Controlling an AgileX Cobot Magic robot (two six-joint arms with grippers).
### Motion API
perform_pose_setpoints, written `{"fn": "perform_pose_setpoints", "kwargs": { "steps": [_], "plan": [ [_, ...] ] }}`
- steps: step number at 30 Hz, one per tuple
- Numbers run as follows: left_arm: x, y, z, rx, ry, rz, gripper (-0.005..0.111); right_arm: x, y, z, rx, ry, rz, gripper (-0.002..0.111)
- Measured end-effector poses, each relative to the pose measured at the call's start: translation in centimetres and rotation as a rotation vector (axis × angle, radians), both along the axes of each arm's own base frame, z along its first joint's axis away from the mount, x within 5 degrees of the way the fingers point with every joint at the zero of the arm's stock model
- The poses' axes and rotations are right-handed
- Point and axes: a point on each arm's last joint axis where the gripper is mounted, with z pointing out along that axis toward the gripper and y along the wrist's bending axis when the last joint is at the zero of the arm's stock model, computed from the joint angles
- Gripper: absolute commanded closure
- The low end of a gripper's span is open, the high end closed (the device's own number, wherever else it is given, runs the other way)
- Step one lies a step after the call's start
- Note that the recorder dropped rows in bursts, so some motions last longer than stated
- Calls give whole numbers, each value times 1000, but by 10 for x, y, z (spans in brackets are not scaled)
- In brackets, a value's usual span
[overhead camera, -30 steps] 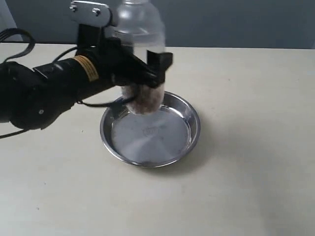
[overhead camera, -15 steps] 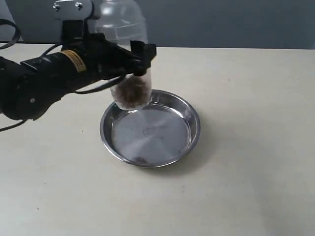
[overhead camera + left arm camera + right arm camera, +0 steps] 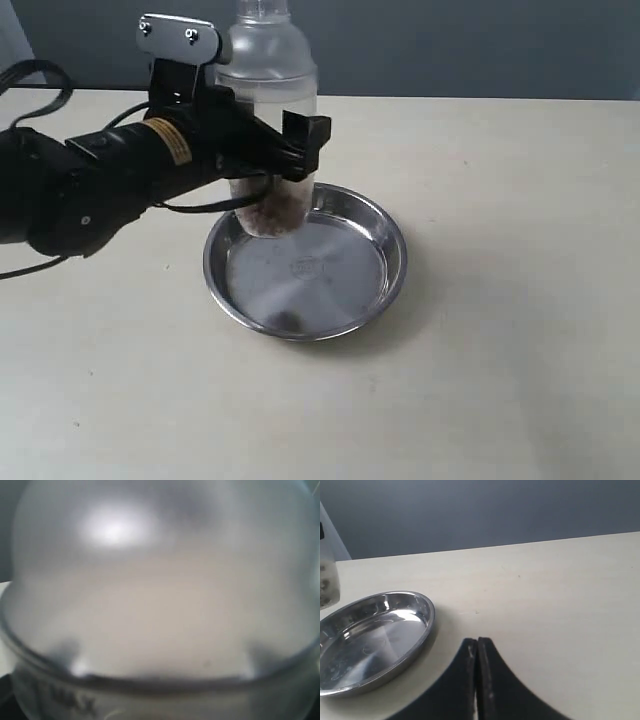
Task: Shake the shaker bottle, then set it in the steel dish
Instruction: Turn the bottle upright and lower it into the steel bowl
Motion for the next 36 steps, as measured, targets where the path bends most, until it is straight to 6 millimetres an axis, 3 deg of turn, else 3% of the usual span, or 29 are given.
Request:
{"fn": "perform_pose_setpoints", "kwargs": {
  "steps": [6, 12, 22, 28, 36],
  "plan": [
    [3, -5, -24, -109, -88, -20, 106, 0, 0, 0, 0, 0, 0, 109],
    [4, -8, -58, -96, -63, -51, 106, 0, 0, 0, 0, 0, 0, 109],
    [5, -11, -67, -111, -106, -77, 106, 0, 0, 0, 0, 0, 0, 109],
    [6, -13, -62, -116, -159, -96, 106, 0, 0, 0, 0, 0, 0, 109],
    [7, -15, -88, -5, -105, -124, 106, 0, 0, 0, 0, 0, 0, 109]
  ]
}}
